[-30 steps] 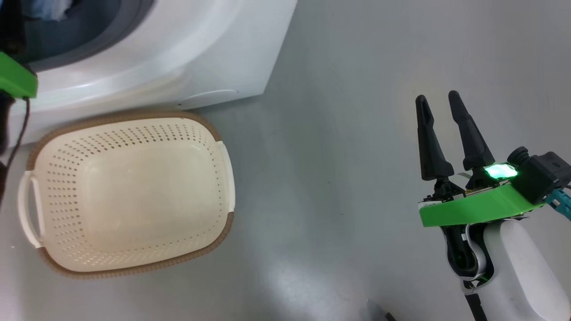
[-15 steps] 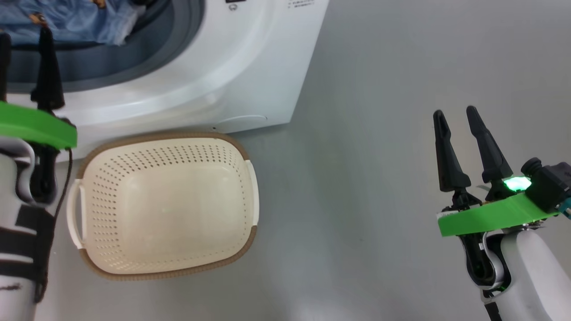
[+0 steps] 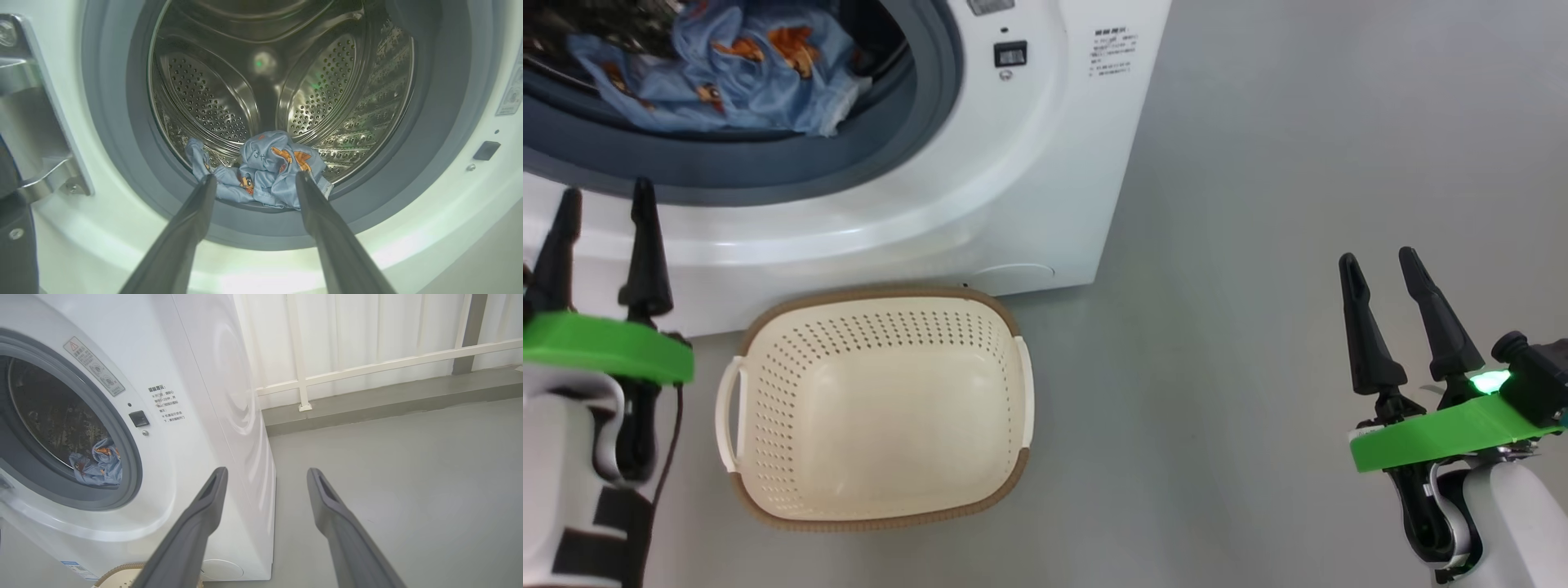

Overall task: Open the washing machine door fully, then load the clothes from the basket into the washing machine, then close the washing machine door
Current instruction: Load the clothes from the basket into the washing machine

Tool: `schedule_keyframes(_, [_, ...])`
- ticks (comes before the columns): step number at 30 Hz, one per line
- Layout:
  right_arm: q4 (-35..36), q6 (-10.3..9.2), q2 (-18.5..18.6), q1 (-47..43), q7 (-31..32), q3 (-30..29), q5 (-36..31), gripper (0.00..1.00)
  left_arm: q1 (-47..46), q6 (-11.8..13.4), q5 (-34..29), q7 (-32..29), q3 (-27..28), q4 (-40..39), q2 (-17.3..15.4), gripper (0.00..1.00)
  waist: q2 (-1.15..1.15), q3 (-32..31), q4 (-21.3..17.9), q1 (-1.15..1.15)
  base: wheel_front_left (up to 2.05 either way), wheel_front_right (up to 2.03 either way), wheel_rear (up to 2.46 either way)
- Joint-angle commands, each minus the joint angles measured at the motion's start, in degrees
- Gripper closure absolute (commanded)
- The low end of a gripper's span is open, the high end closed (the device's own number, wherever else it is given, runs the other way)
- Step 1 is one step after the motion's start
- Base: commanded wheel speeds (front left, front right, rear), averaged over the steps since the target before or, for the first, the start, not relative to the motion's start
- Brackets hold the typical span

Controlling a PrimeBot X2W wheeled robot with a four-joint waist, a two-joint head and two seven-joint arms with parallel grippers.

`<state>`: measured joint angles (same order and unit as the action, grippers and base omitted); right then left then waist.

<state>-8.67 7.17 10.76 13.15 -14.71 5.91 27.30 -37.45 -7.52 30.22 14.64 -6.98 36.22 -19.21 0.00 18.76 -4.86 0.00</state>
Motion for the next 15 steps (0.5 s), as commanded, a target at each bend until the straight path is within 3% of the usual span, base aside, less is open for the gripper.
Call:
schedule_keyframes(1, [1.11,0.32,0.8,-0.92,-0.29,1.01,0.08,0.0,1.02,0.03,-0.68,0.36,2.17,-1.9,-2.18,0.0,0.0,-1.72,1.02,0.0,0.0,0.0,0.0])
schedule_keyframes(15, [0.57,0.32,2.43,-4.74,-0.29,0.52,0.81,0.0,15.35,0.03,-3.67,0.36,6.71,-9.88,0.81,0.0,0.0,-7.25,2.66,0.0,0.0,0.0,0.0])
